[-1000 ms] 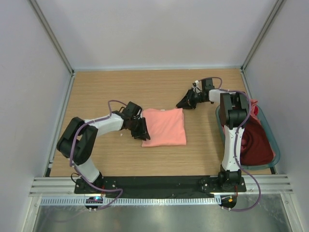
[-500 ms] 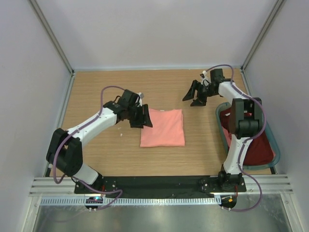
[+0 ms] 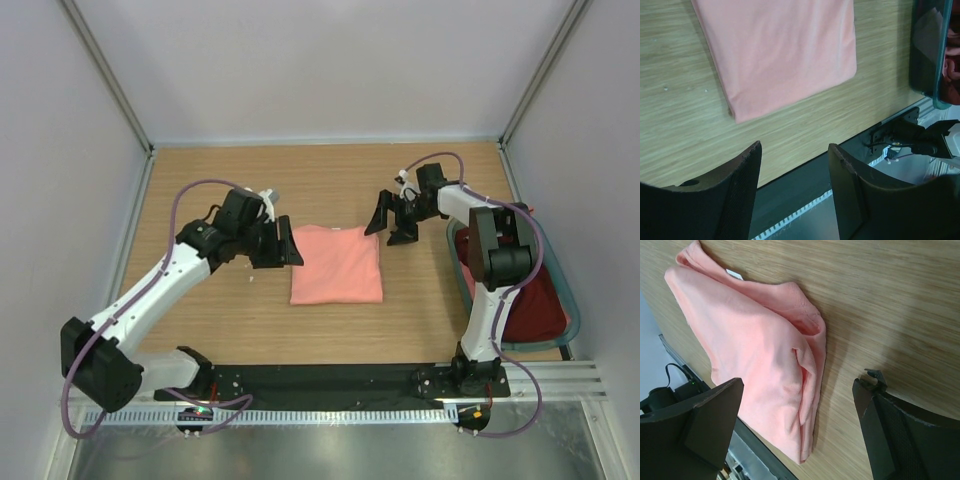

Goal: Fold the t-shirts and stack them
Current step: Neatly place the folded tshirt to the corner

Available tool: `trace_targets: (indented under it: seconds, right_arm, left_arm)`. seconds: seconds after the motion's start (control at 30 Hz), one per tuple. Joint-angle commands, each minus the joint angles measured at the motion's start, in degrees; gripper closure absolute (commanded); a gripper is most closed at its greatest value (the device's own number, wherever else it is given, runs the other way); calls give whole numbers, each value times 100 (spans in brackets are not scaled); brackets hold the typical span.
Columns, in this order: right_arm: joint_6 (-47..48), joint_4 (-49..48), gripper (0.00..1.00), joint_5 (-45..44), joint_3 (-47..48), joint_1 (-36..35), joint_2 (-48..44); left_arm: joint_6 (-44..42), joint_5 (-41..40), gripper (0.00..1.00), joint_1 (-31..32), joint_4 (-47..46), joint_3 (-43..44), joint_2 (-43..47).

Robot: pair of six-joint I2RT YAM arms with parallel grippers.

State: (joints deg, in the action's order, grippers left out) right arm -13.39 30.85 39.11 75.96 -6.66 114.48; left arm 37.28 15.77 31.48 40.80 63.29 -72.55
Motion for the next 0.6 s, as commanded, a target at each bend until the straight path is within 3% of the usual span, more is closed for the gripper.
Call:
trace_targets:
  seconds: [0.0, 0.1, 0.2, 0.3, 0.57]
  right_arm:
    - [205, -220, 0, -518, 59, -90, 136]
    - [214, -141, 0, -808, 50, -196, 241]
    - [153, -307, 8, -1037, -46, -283, 277]
    - [91, -316, 32, -1187, 15, -468, 329]
    - [-50, -325, 32, -1441, 243, -732, 611]
  left_arm:
    - [52, -179, 43, -20, 367, -141, 408]
    - [52, -258, 43, -28, 446, -290, 619]
    - [69, -285, 43, -37, 482, -396, 768]
    - [69, -302, 43, -37, 499, -449, 874]
    - [-54, -329, 43, -64, 622, -458, 980]
